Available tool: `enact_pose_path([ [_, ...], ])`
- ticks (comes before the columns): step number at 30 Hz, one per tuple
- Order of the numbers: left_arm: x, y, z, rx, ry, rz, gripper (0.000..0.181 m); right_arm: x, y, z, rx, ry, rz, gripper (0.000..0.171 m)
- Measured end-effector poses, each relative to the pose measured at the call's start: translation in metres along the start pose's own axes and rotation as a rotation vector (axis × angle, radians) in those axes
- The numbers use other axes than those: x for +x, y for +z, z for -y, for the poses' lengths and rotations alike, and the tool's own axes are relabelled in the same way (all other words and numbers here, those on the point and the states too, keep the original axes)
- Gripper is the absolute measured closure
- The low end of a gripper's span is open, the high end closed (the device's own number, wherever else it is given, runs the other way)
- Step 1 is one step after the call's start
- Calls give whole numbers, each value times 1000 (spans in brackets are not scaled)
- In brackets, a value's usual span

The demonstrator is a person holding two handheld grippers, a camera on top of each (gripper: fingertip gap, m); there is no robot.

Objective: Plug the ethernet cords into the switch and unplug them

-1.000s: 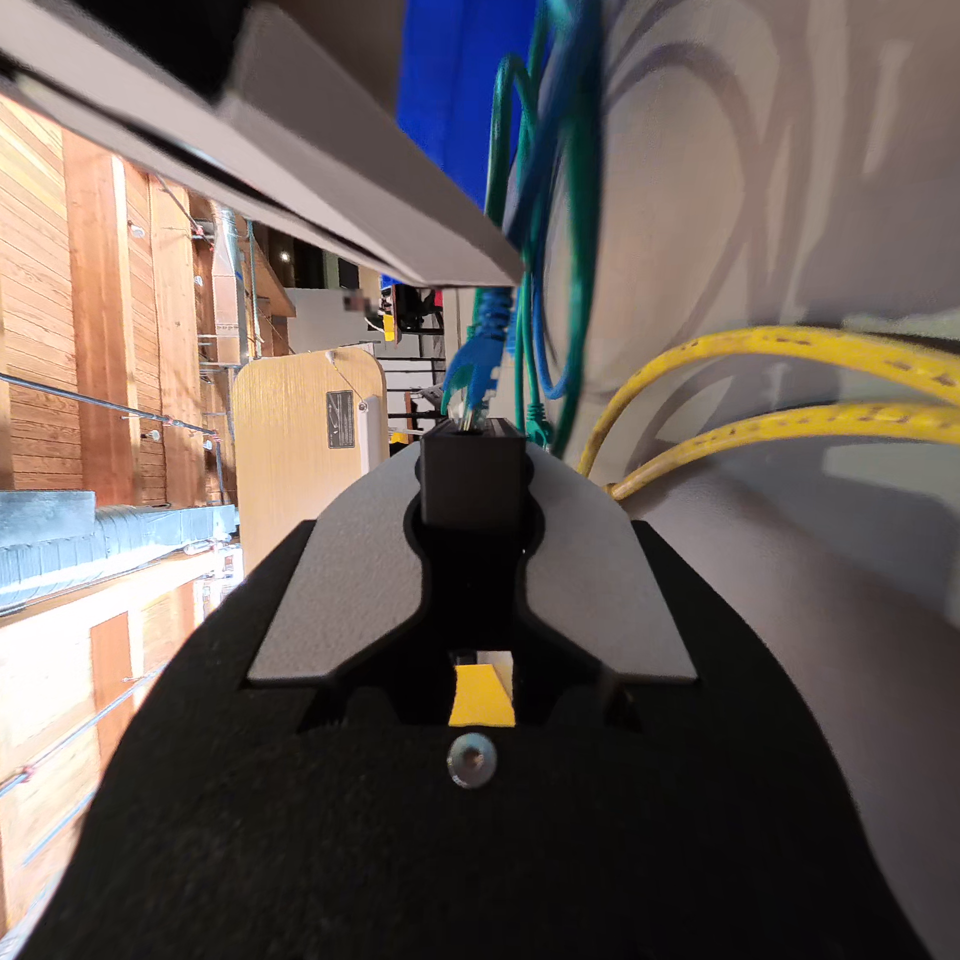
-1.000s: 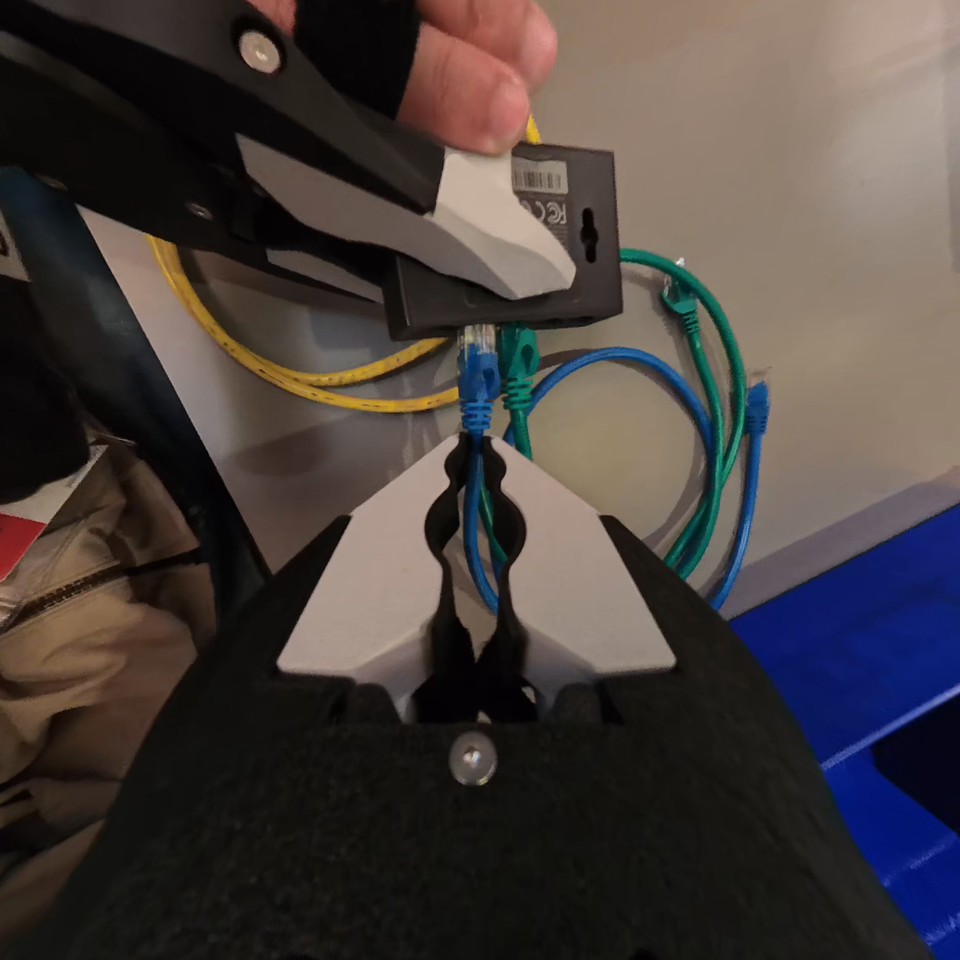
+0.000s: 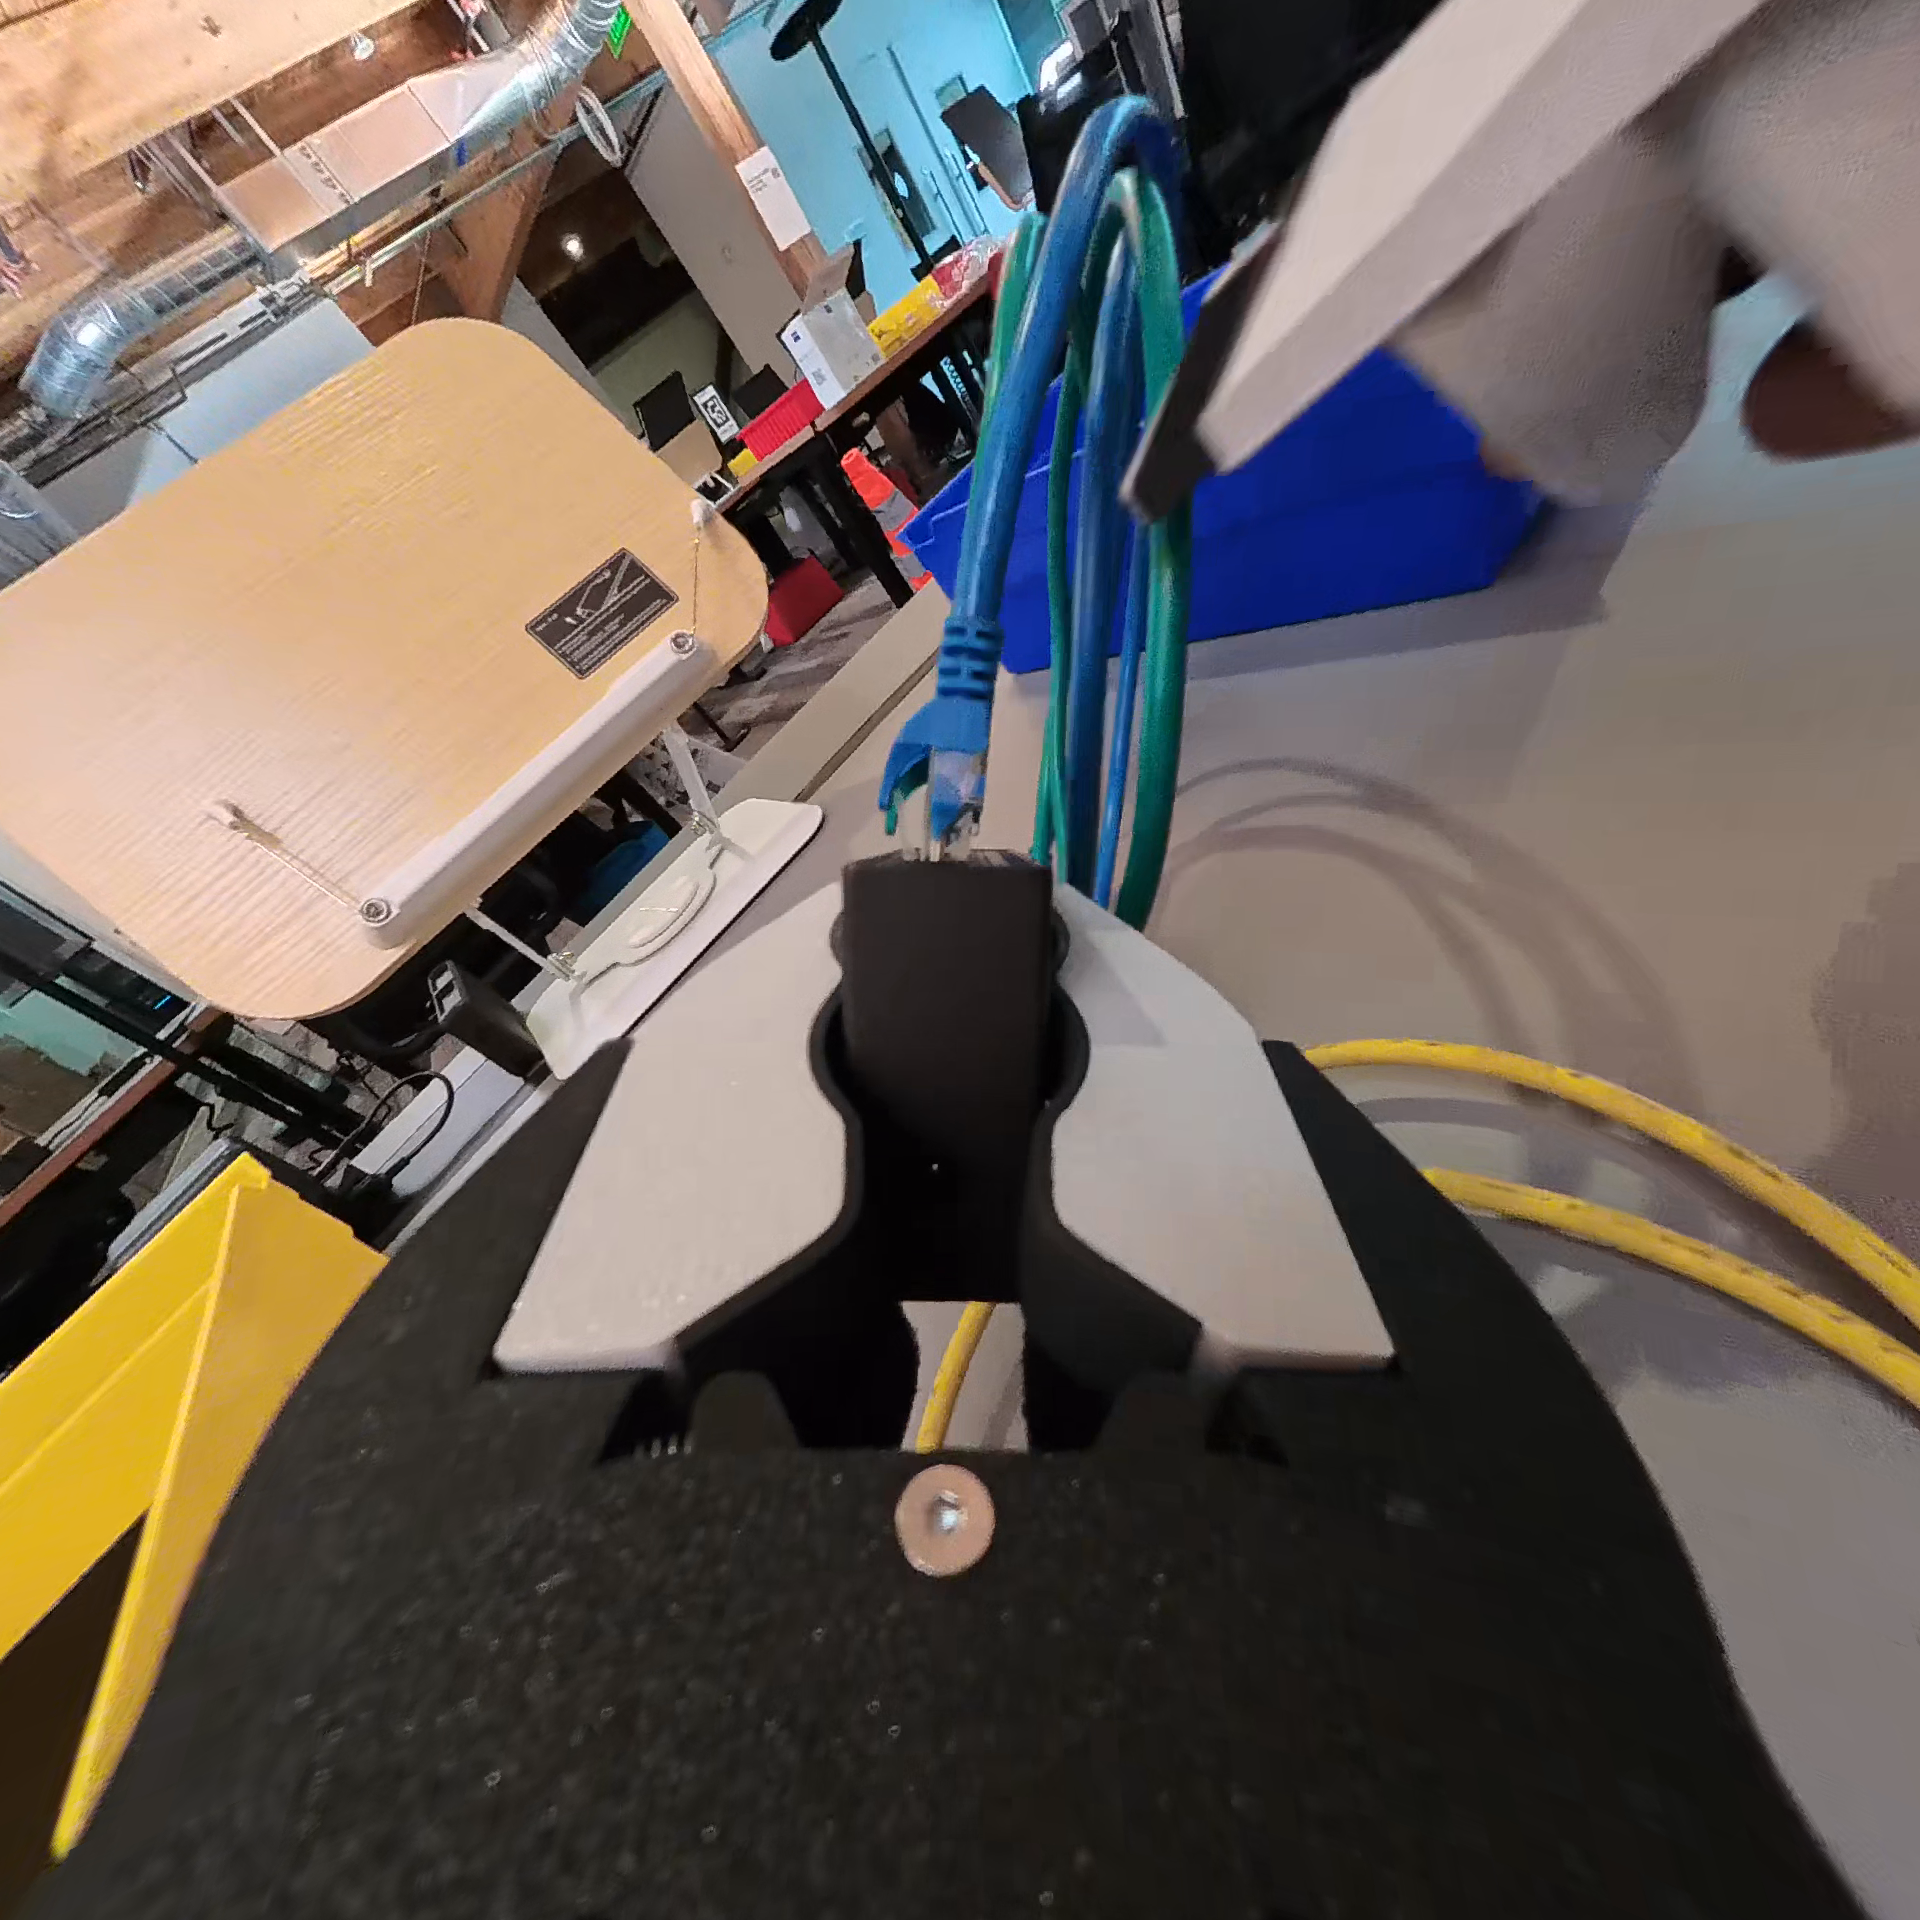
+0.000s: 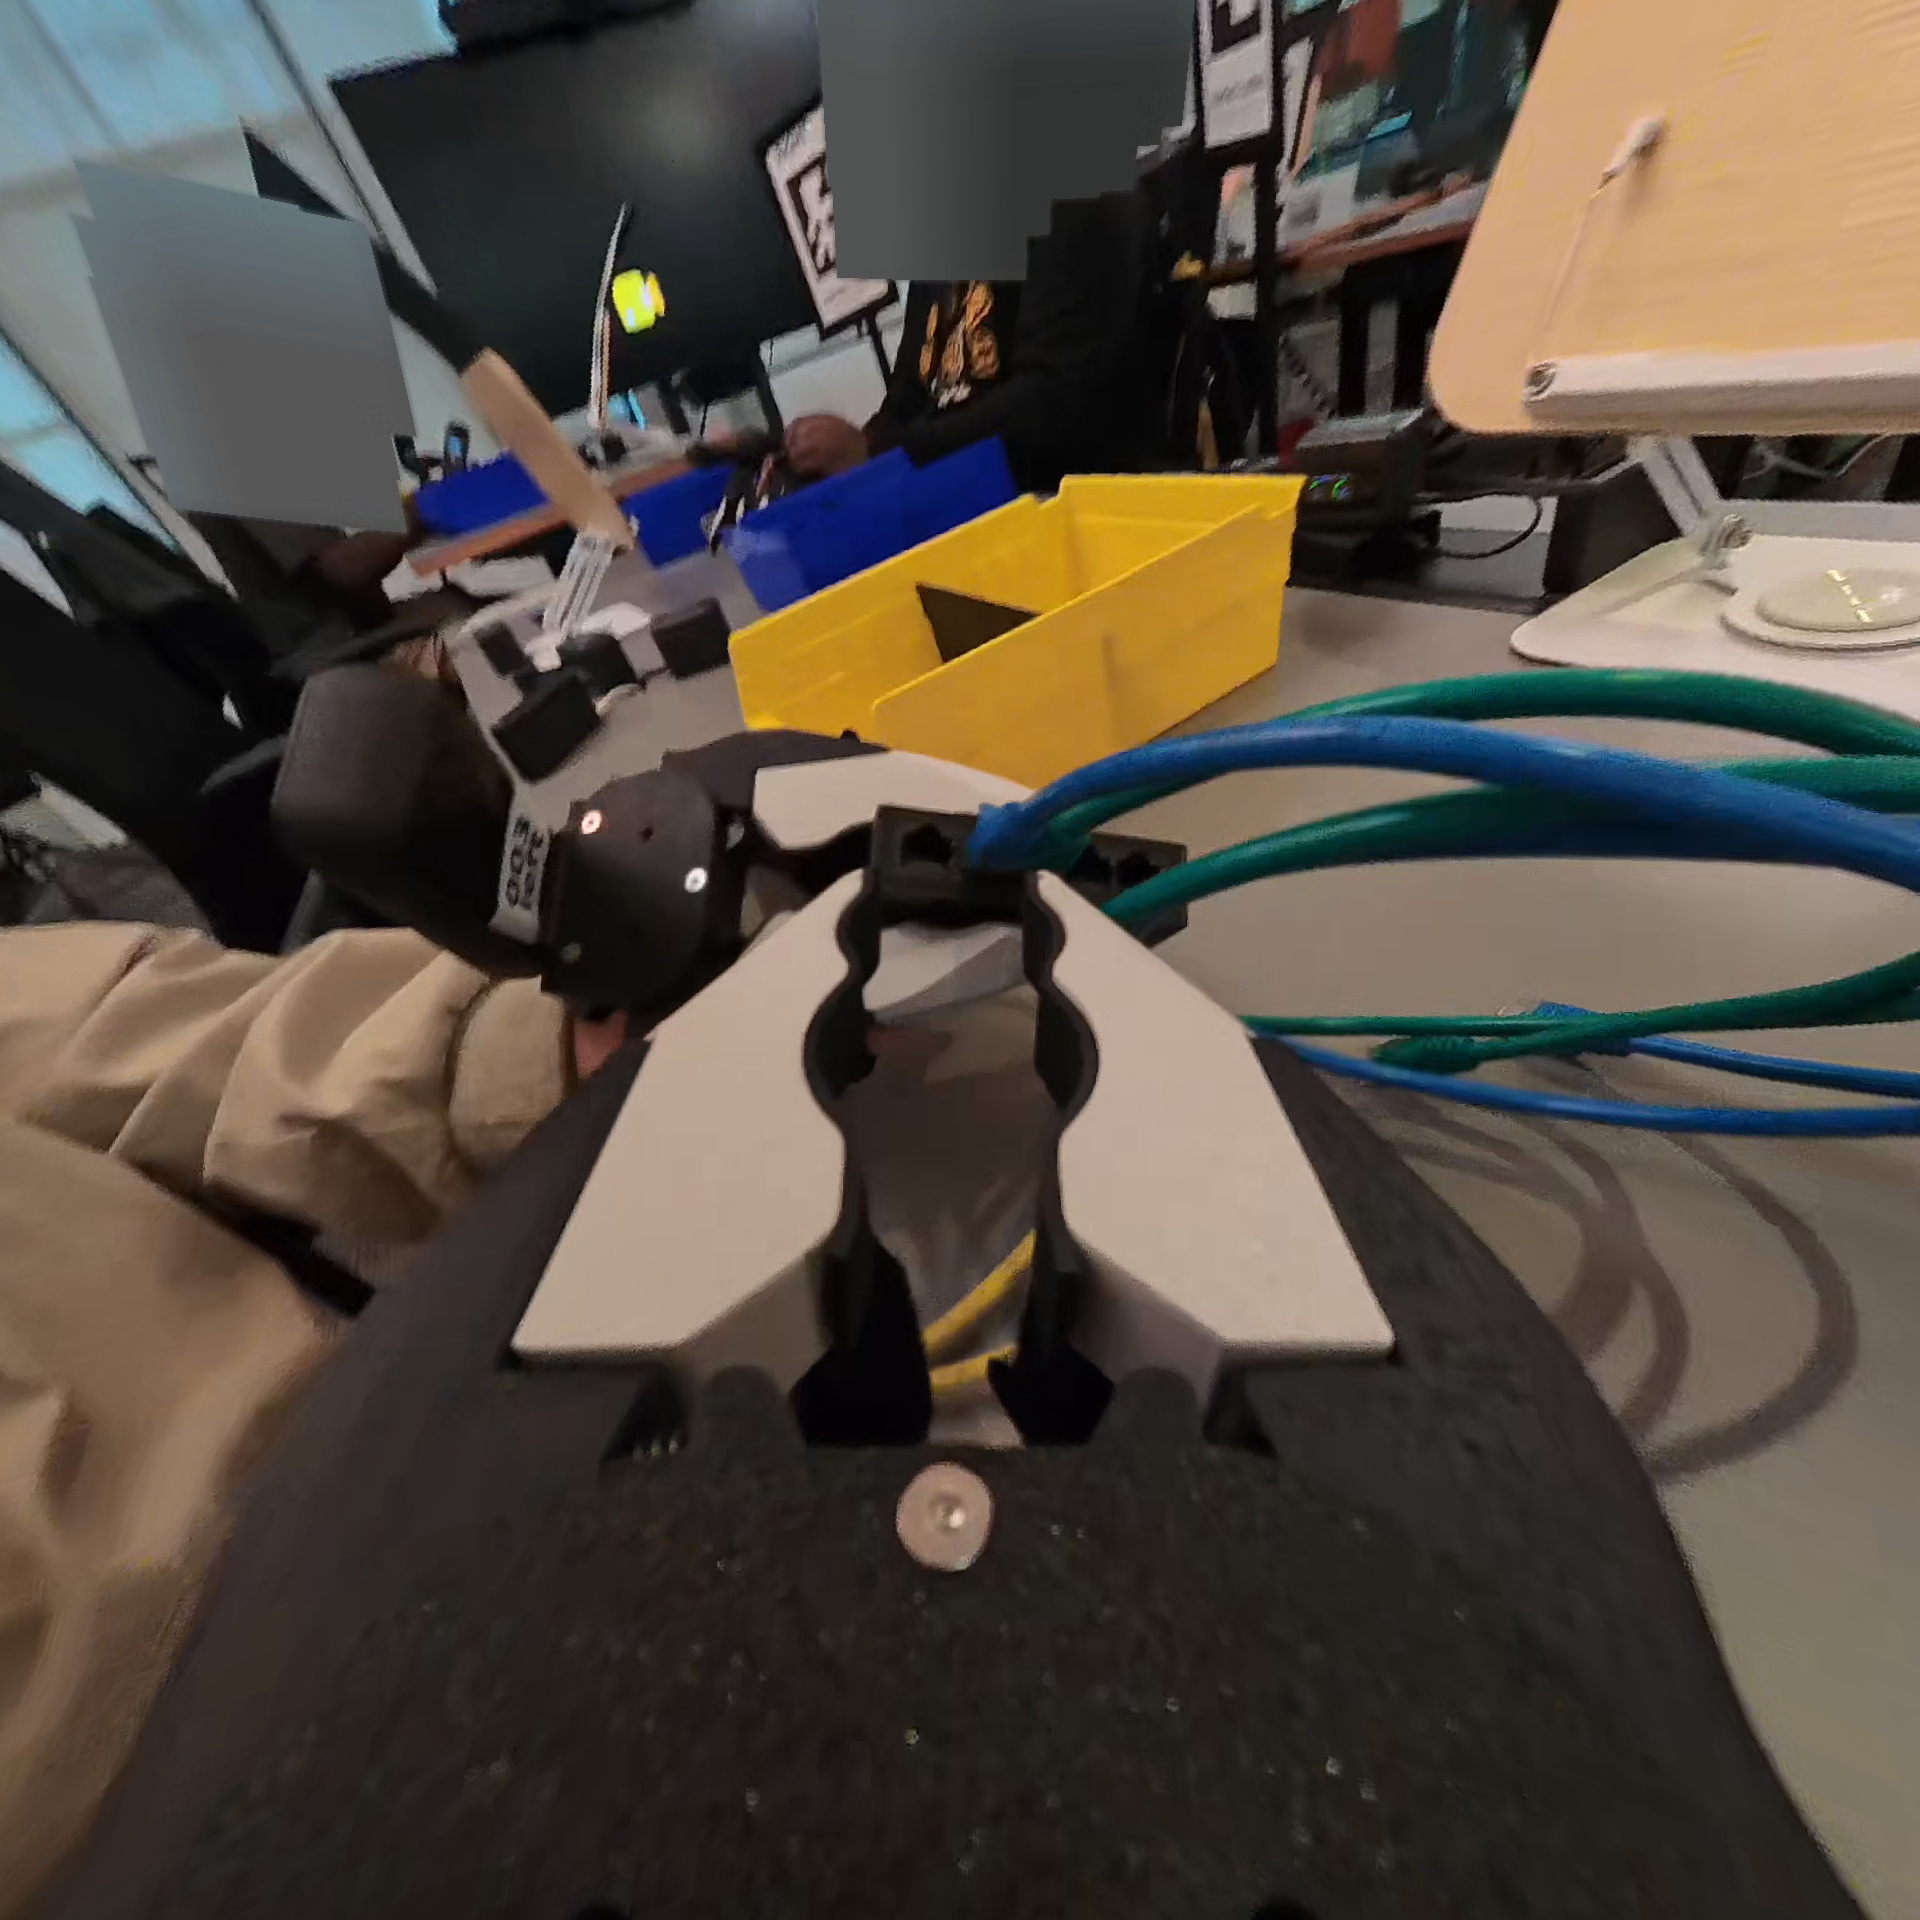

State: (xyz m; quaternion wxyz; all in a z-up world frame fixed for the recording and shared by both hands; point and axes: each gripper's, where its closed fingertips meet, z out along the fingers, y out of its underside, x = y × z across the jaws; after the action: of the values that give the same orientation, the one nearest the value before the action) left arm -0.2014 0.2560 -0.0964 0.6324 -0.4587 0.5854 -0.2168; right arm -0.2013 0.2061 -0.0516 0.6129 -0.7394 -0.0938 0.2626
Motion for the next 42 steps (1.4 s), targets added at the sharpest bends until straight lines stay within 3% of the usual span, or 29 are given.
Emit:
enact_pose_path([
  [18, 17, 0, 13, 31, 86, -6, 152, 12, 4, -1, 63, 84, -12, 162],
  [29, 20, -3, 9, -2, 113, -12, 151, 10, 3, -13, -15, 83, 18, 163],
  [42, 18, -2, 17, 16, 132, -10, 152, 7, 2, -5, 30, 154, 63, 163],
])
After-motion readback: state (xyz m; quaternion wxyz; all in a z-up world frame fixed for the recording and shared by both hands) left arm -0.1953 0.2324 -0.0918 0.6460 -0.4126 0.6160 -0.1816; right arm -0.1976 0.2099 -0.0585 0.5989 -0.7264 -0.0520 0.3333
